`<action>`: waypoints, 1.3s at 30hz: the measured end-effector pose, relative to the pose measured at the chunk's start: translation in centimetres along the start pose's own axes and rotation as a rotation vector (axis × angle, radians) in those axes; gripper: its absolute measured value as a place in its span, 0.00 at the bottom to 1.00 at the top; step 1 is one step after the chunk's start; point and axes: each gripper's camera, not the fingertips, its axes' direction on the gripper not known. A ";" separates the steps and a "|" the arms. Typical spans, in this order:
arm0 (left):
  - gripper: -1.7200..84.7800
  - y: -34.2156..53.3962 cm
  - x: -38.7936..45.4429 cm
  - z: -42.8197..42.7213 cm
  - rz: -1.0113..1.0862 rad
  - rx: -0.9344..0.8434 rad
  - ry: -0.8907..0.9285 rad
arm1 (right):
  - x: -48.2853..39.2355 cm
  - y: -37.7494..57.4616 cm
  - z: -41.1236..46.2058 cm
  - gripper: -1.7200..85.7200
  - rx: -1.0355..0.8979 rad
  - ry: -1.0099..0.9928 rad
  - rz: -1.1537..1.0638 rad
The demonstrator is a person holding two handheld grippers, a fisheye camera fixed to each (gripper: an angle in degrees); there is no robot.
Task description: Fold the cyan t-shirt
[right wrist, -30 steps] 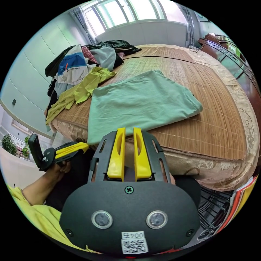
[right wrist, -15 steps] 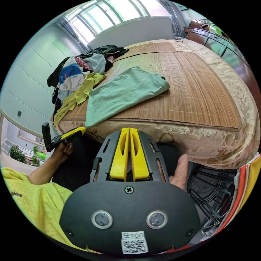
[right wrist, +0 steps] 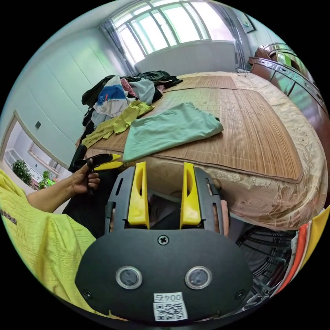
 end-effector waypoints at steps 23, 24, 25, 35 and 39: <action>0.05 -8.7 6.1 -12.5 -0.123 0.048 0.119 | 7.4 -8.9 2.2 0.28 -0.032 -0.612 0.402; 0.05 -9.0 6.5 -13.1 -0.123 0.053 0.130 | 7.9 -9.6 2.2 0.28 -0.015 -0.613 0.425; 0.05 -9.6 7.5 -14.1 -0.120 0.066 0.159 | 8.5 -10.4 2.3 0.27 -0.013 -0.624 0.447; 0.06 -13.5 11.7 -19.8 -0.013 0.049 0.151 | 15.1 -20.0 5.6 0.13 -0.064 -0.800 0.717; 0.12 -13.0 8.6 -20.6 -0.091 0.074 0.208 | 14.9 -24.2 4.1 0.04 -0.123 -0.707 0.718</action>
